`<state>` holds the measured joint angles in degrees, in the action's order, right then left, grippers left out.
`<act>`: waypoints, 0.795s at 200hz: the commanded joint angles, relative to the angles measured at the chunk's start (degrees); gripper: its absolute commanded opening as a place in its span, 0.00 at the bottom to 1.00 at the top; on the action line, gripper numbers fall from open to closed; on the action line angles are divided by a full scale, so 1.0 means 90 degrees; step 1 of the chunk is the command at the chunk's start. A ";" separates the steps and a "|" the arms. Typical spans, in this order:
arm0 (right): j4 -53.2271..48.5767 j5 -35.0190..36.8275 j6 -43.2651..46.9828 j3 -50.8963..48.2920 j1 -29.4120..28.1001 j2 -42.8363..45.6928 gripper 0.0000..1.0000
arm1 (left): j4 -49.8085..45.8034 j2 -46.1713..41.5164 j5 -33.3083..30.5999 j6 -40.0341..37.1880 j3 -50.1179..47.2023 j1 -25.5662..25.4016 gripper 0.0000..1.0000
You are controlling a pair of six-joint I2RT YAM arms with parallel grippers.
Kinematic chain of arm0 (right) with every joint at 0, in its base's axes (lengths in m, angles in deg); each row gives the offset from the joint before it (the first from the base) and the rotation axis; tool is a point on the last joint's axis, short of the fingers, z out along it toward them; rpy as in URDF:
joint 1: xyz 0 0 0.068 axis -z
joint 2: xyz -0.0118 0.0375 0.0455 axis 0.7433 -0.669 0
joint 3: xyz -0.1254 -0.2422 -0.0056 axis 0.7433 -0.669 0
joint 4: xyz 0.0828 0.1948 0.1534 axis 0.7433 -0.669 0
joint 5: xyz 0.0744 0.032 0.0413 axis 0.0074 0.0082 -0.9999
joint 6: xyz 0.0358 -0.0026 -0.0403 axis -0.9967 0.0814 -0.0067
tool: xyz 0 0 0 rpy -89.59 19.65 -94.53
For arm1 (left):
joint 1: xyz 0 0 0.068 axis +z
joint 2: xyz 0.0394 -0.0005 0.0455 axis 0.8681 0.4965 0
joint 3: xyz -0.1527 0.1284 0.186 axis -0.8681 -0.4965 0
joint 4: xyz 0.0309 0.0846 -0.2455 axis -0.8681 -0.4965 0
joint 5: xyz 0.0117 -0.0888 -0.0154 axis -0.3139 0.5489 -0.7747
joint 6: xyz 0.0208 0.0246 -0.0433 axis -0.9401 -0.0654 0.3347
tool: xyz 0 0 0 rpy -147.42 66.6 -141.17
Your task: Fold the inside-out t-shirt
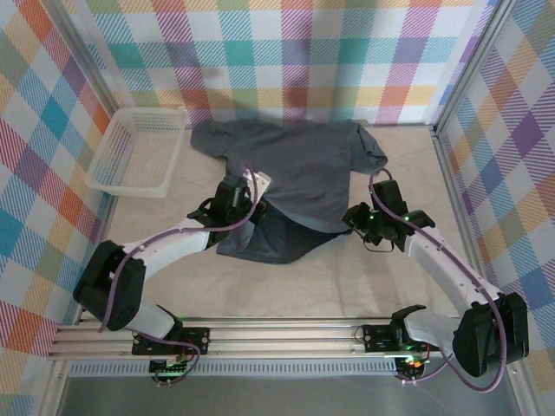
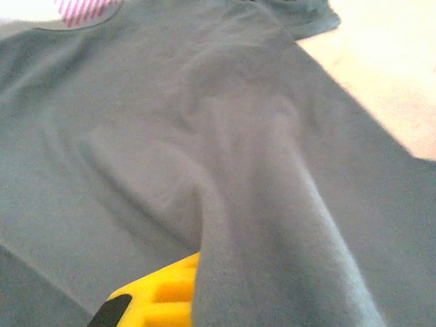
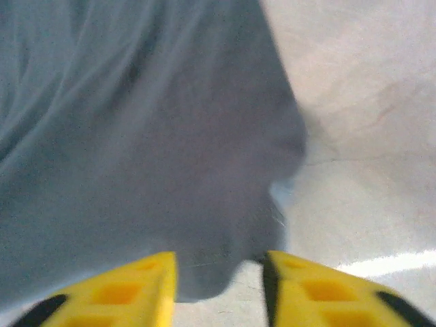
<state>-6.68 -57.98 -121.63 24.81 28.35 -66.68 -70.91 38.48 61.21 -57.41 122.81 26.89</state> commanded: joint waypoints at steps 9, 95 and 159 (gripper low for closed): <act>0.1718 -0.0694 0.2007 -0.0100 -0.1111 0.0370 0.53 | -0.1416 -0.0303 0.0744 0.0772 0.0778 -0.0006 0.00; 0.7976 0.3101 0.7717 -0.0769 -0.4397 -0.2786 0.00 | -0.3472 0.0024 0.0469 0.2118 0.2465 0.0004 0.00; 0.9545 0.4915 1.1149 0.0089 -0.3605 -0.4845 0.00 | -0.4049 -0.0426 0.1148 0.2664 0.2931 -0.0004 0.00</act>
<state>70.58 -25.05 -36.08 19.91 -10.03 -106.92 -102.71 38.06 66.71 -37.10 145.50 26.89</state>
